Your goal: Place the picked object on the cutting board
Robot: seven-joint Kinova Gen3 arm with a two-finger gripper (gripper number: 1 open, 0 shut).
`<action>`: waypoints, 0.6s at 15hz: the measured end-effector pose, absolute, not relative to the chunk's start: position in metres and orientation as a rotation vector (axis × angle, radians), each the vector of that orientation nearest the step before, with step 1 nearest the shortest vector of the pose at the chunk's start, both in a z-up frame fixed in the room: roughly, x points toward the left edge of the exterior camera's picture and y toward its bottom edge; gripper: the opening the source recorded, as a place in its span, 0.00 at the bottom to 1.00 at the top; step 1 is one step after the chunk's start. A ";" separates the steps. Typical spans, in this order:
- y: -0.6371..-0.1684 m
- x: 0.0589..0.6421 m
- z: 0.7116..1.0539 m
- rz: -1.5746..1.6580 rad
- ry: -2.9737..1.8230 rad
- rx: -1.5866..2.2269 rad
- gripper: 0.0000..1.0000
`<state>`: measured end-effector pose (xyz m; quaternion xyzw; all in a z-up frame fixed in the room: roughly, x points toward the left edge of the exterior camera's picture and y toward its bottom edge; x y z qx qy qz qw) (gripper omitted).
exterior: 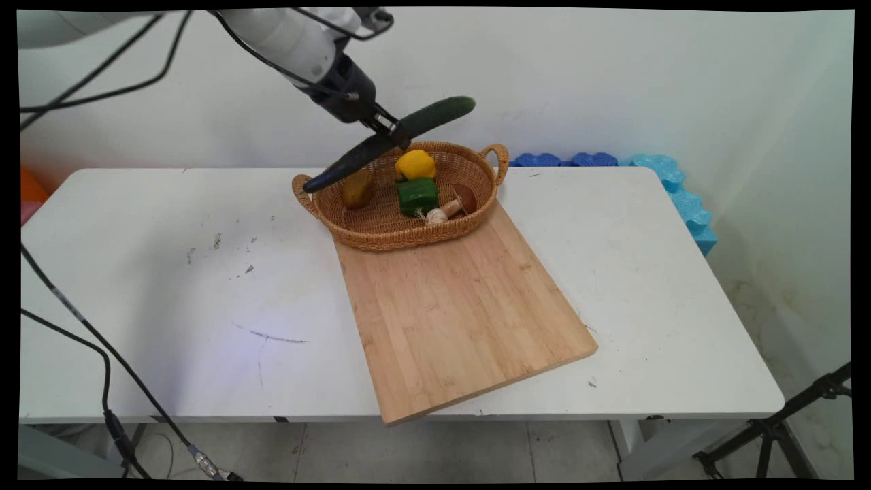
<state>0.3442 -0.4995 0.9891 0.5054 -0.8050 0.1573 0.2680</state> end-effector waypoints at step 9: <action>-0.428 0.319 1.018 0.359 -2.207 1.198 0.00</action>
